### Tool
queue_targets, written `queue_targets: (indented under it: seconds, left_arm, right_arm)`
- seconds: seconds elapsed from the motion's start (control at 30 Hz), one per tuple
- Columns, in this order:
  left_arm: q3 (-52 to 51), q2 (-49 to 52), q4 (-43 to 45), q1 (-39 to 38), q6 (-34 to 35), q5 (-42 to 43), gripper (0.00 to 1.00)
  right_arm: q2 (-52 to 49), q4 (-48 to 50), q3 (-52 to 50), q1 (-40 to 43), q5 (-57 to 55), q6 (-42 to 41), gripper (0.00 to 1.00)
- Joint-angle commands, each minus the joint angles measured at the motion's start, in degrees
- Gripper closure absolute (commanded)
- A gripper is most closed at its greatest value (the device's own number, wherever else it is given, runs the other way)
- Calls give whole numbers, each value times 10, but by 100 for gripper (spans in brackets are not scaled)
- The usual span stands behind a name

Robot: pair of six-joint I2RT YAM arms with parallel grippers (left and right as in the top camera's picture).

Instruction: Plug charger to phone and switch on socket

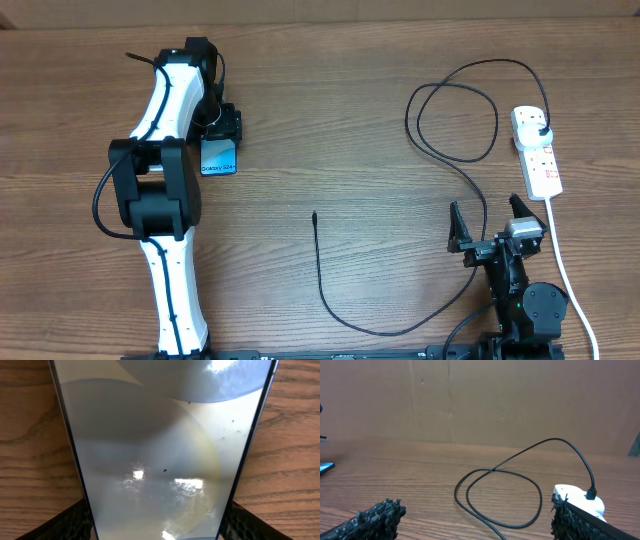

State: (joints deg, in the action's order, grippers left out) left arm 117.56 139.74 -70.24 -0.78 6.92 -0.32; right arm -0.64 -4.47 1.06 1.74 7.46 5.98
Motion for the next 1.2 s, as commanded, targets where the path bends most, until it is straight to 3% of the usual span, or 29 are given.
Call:
queue_targets:
  seconds: [0.0, 0.2, 0.37, 1.17]
  left_arm:
    - [-12, 30, 0, -4, -7, 14, 46]
    - [-12, 30, 0, -4, -7, 14, 70]
    - [-12, 30, 0, -3, -12, 14, 96]
    - [37, 30, -28, -3, -24, 3, 96]
  right_arm:
    - [3, 3, -6, -4, -1, -4, 0]
    - [3, 3, -6, -4, -1, -4, 0]
    - [3, 3, -6, -4, -1, -4, 0]
    - [3, 3, -6, -4, -1, -4, 0]
